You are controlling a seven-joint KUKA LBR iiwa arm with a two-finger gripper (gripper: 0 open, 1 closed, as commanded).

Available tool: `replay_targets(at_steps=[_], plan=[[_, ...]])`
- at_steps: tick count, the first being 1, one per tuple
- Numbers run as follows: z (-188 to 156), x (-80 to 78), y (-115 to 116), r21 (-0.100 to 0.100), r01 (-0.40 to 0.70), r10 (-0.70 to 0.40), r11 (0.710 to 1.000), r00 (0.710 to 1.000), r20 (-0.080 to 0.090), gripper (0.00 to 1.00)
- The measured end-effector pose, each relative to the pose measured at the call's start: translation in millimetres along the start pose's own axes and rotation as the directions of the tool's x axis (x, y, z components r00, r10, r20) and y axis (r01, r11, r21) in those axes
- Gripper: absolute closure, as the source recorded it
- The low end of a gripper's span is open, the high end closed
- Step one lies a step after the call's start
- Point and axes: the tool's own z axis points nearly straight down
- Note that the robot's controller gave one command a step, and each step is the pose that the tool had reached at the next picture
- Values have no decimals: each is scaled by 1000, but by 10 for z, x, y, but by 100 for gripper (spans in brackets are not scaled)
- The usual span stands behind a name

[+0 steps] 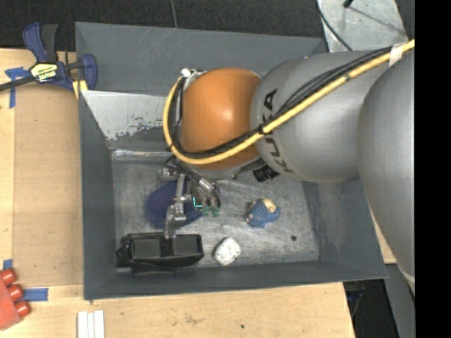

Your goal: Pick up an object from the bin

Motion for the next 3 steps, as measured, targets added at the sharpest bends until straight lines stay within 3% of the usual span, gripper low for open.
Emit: replay_targets(at_steps=[1,2,3], plan=[[900,-491,-616,1,250,-250,968,968,4,0],[870,-500,-594,-1,251,-251,968,968,9,100],[-445,-665,-521,6,599,-599,801,801,15,100]])
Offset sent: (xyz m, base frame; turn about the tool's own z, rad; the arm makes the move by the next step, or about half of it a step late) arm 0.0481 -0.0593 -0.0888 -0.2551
